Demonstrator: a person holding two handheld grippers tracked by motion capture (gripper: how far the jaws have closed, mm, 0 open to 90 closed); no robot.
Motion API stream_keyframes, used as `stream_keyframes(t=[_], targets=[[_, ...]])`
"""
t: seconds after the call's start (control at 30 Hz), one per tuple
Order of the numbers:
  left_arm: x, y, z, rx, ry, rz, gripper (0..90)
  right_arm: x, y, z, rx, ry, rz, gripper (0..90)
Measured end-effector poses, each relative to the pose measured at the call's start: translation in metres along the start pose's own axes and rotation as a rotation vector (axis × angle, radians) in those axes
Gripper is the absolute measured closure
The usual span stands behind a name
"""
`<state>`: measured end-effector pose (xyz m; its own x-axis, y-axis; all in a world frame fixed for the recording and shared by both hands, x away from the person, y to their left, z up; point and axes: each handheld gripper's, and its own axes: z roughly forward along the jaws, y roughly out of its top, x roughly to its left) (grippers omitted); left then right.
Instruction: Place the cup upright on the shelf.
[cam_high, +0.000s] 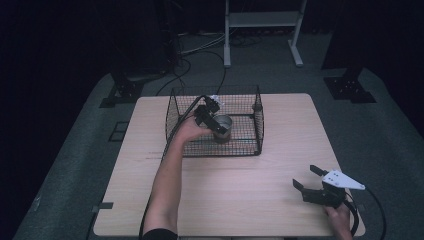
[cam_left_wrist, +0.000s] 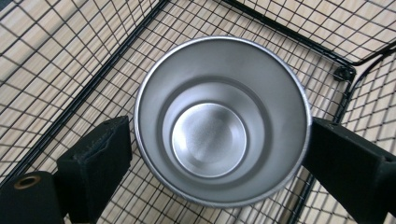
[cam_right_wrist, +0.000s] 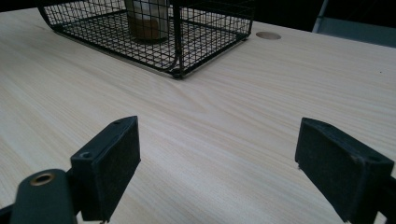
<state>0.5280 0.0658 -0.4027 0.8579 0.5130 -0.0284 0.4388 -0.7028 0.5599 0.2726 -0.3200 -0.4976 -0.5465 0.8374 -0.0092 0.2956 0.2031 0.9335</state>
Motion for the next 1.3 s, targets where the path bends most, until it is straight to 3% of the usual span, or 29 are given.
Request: stream_keyframes(t=[0.1, 0.23, 0.63, 0.9, 1.3], targets=[[-0.001, -0.001, -0.010, -0.031, 0.007, 0.001, 7.2, 0.000, 0.000, 0.000, -0.001, -0.004, 0.007, 13.3], [-0.006, -0.001, -0.025, -0.078, -0.020, 0.005, 6.0, -0.001, 0.000, -0.001, -0.005, -0.007, 0.019, 13.3], [-0.022, -0.010, -0.057, -0.148, -0.016, 0.051, 6.5, 0.000, 0.000, 0.000, 0.005, -0.022, 0.014, 13.3], [-0.030, -0.017, -0.070, -0.180, -0.016, 0.065, 6.5, 0.001, 0.000, 0.000, 0.011, -0.029, 0.008, 13.3], [-0.054, -0.030, -0.084, -0.197, -0.019, 0.130, 6.6, 0.002, 0.000, 0.001, 0.020, -0.037, 0.000, 13.4]])
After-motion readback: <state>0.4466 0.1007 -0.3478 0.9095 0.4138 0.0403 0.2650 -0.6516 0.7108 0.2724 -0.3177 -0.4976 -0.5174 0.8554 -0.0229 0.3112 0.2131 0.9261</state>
